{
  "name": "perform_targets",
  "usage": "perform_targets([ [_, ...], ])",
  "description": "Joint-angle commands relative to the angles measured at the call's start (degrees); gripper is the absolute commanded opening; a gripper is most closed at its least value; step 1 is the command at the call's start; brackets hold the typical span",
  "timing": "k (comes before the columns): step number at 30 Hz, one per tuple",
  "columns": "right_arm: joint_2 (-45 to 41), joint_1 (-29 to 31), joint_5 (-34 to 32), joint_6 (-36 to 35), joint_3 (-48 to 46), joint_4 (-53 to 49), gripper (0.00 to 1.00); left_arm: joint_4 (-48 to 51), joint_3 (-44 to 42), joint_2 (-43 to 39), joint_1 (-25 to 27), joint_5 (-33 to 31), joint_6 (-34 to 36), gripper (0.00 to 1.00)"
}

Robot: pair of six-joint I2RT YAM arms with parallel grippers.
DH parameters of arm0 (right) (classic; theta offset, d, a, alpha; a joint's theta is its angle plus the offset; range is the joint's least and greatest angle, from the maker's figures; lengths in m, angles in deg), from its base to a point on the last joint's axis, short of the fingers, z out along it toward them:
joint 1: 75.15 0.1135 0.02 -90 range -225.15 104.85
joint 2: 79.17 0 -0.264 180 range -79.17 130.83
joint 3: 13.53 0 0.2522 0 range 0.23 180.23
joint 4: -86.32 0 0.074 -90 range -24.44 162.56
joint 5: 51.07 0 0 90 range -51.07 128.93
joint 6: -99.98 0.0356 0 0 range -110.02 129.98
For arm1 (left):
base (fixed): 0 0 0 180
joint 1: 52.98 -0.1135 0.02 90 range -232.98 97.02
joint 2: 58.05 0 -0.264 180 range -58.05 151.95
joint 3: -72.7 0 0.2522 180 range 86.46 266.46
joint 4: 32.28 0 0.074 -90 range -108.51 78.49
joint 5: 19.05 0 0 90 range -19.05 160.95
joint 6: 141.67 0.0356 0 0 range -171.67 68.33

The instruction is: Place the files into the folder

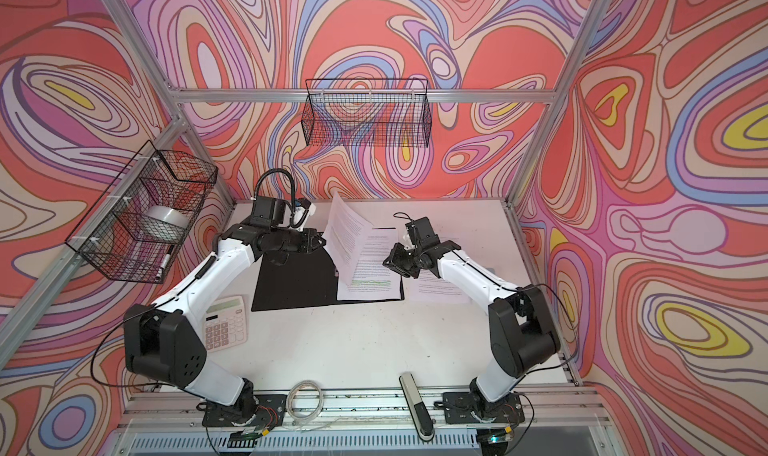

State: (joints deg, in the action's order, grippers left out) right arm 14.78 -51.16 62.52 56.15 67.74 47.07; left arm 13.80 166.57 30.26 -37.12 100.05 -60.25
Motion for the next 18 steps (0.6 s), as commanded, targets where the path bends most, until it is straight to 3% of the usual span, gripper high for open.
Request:
perform_targets([
  [1, 2.2, 0.0, 0.3, 0.3, 0.9, -0.1, 0.29, 6.9, 5.3, -2.4, 3.6, -4.3, 7.1, 0.00],
  [7, 6.7, 0.0, 1.1, 0.0, 5.4, 0.5, 0.28, 11.9, 10.9, -1.9, 8.4, -9.3, 13.5, 0.00],
  [13, 9.1, 0.0, 0.4, 0.8, 7.2, 1.1, 0.28, 16.4, 14.5, 2.4, 12.8, -10.2, 18.5, 0.00],
  [18, 6.6, -0.1, -12.4, -2.4, 9.3, -10.7, 0.31, 12.6, 11.0, 3.3, 15.8, -12.3, 18.2, 0.00],
])
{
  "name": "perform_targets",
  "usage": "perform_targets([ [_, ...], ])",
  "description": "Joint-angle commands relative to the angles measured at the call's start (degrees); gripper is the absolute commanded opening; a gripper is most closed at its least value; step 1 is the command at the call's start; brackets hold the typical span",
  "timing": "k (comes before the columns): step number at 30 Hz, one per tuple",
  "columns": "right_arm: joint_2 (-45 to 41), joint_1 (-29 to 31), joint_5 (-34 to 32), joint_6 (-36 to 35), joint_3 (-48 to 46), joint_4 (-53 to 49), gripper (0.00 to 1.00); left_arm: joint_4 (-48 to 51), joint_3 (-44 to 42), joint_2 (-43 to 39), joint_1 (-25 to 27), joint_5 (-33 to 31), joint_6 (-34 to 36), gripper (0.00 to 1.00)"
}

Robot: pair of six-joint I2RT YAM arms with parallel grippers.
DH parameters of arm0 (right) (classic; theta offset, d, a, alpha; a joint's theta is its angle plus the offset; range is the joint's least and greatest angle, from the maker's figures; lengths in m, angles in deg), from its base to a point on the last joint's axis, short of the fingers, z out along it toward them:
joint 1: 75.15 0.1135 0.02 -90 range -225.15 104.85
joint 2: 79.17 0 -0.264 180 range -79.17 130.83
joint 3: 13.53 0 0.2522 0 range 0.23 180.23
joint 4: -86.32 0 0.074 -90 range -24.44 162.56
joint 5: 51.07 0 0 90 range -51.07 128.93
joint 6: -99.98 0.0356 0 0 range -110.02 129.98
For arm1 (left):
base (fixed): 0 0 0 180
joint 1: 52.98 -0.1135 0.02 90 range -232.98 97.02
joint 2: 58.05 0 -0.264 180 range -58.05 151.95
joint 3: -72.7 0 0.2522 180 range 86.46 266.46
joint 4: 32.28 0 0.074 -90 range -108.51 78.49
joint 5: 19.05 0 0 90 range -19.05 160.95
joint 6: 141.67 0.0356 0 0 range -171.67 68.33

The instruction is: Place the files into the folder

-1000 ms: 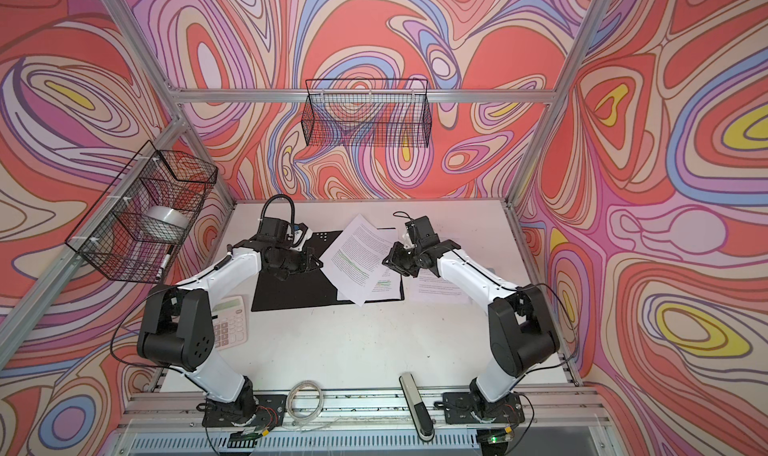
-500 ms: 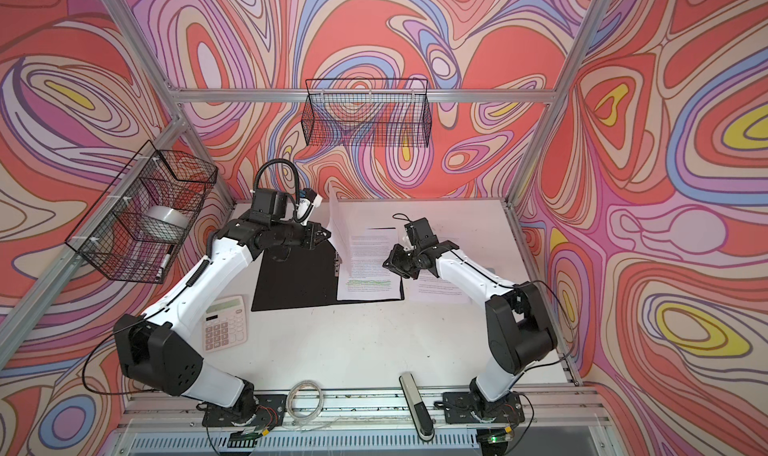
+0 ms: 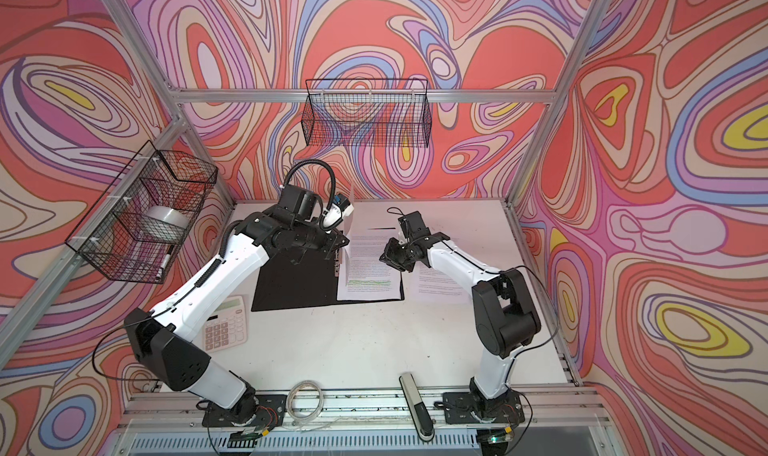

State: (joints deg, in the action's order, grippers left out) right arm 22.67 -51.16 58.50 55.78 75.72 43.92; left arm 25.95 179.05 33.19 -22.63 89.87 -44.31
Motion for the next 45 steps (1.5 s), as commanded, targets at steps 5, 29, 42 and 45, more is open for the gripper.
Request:
perform_targets([
  [5, -6.1, -0.8, -14.2, -3.8, -0.6, -13.1, 0.33, -1.7, -4.5, 1.9, 5.1, -4.4, 3.3, 0.00],
  [29, -5.6, -10.2, -1.2, -4.5, -8.0, -8.0, 0.37, 0.6, -2.4, 14.0, 10.7, -4.1, -0.3, 0.51],
  [42, 7.6, -10.7, 0.9, -7.2, 0.7, -8.1, 0.39, 4.8, -5.3, -1.9, 2.7, -8.4, -0.9, 0.63],
  [45, 10.7, -10.7, 0.8, -7.3, 3.1, -8.2, 0.39, 6.1, -6.2, -5.2, -2.6, -6.7, -1.6, 0.63],
])
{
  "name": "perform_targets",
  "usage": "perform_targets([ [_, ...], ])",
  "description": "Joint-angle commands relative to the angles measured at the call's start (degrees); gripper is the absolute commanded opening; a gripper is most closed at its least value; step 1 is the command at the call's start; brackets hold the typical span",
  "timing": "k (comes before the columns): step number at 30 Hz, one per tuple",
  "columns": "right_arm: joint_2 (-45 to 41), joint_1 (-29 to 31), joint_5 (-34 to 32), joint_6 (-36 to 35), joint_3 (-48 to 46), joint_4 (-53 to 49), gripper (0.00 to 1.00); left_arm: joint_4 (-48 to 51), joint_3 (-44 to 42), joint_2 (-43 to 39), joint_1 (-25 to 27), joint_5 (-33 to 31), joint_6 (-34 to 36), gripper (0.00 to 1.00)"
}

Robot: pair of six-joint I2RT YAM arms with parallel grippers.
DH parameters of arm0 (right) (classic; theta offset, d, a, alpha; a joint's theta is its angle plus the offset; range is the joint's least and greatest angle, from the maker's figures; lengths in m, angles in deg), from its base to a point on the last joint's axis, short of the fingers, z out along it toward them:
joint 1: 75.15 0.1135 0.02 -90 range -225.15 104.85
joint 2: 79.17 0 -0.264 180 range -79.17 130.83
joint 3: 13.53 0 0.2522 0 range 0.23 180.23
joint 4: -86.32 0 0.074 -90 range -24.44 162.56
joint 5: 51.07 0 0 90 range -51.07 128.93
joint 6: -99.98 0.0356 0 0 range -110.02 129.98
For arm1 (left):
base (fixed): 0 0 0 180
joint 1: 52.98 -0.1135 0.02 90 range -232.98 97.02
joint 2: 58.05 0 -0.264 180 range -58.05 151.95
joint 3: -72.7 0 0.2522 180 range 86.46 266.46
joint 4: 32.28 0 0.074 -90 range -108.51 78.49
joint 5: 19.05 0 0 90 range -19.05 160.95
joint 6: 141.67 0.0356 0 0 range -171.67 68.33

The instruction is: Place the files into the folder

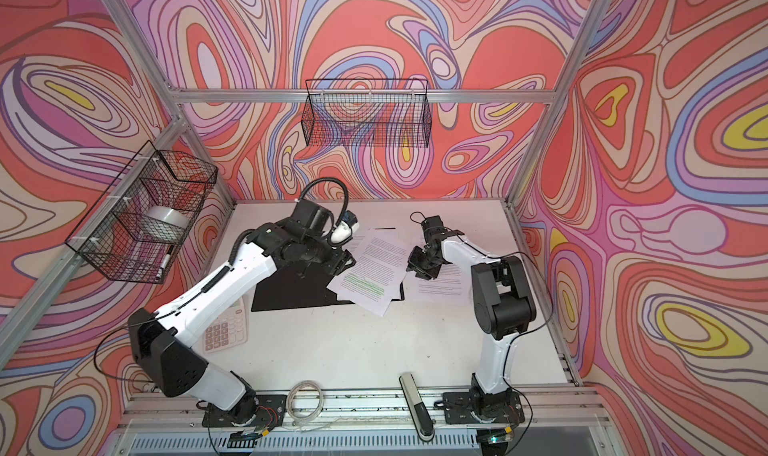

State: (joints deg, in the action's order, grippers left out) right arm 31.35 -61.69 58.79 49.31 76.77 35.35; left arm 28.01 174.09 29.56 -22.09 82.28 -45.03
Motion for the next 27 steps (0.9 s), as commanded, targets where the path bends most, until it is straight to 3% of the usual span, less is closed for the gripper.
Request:
perform_targets([
  [1, 2.8, -0.2, 0.2, -0.7, 2.6, 0.3, 0.39, 4.1, -2.1, -3.0, -5.3, 1.8, -1.0, 0.63],
  [7, 6.9, -0.2, 2.7, -1.1, 5.5, 1.4, 0.39, 4.4, -6.6, -9.7, -13.2, 3.4, 0.5, 0.63],
  [12, 8.3, -0.2, 3.8, -0.7, 7.1, 3.2, 0.38, 3.9, -9.4, -11.5, -16.4, 3.2, 0.3, 0.64],
  [27, 16.8, -0.2, 6.4, -3.9, 19.0, 1.1, 0.27, 2.0, -10.6, -10.3, -17.7, 3.8, -1.4, 0.63],
])
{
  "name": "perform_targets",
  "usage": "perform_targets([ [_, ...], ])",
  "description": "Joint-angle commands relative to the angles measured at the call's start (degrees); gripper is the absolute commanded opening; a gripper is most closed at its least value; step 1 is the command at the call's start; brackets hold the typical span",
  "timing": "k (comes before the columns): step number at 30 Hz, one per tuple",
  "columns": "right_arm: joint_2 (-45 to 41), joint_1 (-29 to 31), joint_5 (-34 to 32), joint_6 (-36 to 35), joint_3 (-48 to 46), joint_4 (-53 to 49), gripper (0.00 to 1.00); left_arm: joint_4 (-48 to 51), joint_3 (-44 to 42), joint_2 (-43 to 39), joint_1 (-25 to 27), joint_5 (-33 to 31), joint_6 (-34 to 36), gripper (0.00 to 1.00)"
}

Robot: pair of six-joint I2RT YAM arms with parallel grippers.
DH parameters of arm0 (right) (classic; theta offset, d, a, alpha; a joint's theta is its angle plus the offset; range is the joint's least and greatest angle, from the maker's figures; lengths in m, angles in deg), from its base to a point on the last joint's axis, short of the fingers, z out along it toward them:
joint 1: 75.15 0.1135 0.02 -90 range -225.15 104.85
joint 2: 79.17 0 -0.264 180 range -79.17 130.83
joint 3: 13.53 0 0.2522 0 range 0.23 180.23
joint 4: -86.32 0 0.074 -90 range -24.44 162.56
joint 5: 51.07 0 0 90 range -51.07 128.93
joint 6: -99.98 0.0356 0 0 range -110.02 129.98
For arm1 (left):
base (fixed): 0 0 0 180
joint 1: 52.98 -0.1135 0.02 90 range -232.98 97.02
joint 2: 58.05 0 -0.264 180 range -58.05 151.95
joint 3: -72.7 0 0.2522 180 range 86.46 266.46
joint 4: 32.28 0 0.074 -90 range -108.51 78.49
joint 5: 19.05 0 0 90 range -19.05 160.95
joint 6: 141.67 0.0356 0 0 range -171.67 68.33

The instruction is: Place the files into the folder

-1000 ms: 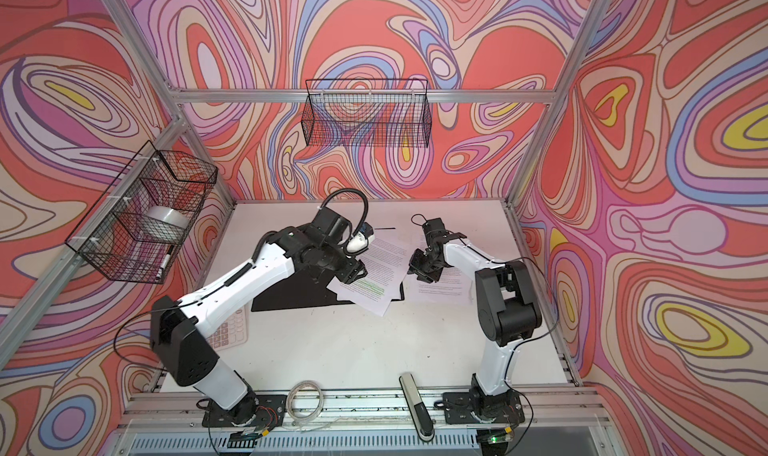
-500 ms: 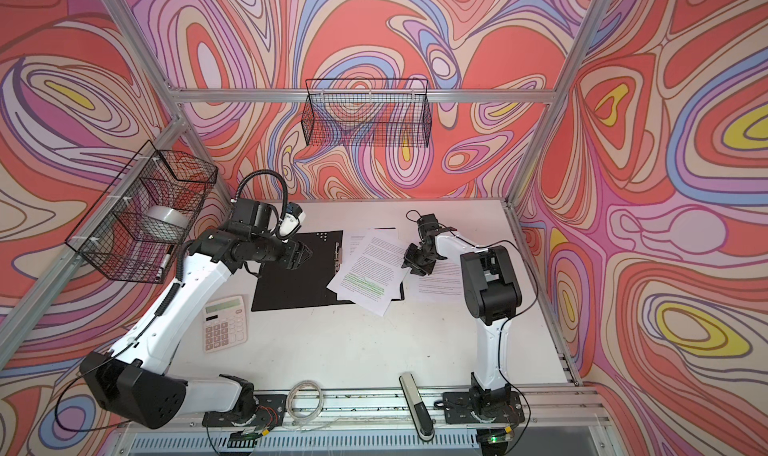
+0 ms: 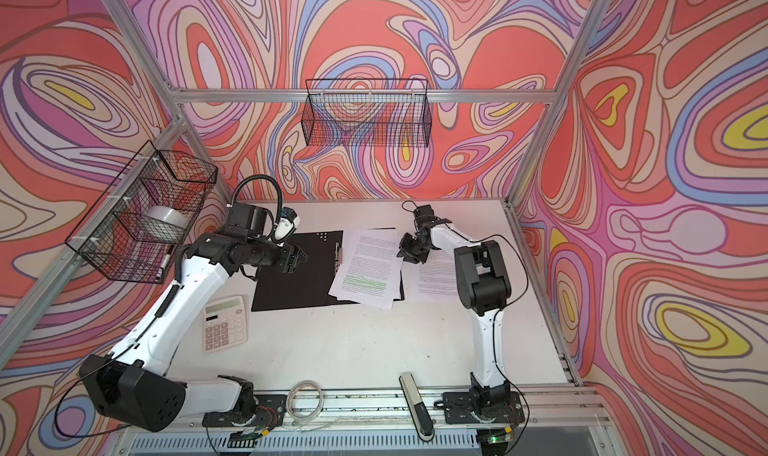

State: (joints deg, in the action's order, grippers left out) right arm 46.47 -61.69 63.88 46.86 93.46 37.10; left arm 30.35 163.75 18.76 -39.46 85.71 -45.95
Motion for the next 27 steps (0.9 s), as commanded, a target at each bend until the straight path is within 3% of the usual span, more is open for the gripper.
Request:
perform_targets([
  [1, 2.0, -0.2, 1.4, -1.8, 3.1, -0.9, 0.25, -0.4, -0.1, 0.5, -0.3, 0.0, -0.4, 0.63],
  [12, 8.1, -0.2, 6.3, -4.1, 15.3, -4.7, 0.27, -1.9, -1.2, 0.7, -0.5, -0.6, -1.1, 0.63],
  [15, 8.4, -0.2, 4.1, -4.5, 17.0, -7.1, 0.28, -1.8, -1.4, 0.9, -0.5, -0.5, -1.1, 0.63],
  [23, -7.4, -0.2, -3.6, -5.8, -0.4, -5.3, 0.29, -2.7, -2.4, 1.1, -0.4, 1.9, 0.7, 0.63],
  [27, -16.2, 0.0, -3.3, -3.9, -12.2, -1.5, 0.28, -3.3, -1.9, 3.0, -0.4, 5.3, 0.4, 0.64],
])
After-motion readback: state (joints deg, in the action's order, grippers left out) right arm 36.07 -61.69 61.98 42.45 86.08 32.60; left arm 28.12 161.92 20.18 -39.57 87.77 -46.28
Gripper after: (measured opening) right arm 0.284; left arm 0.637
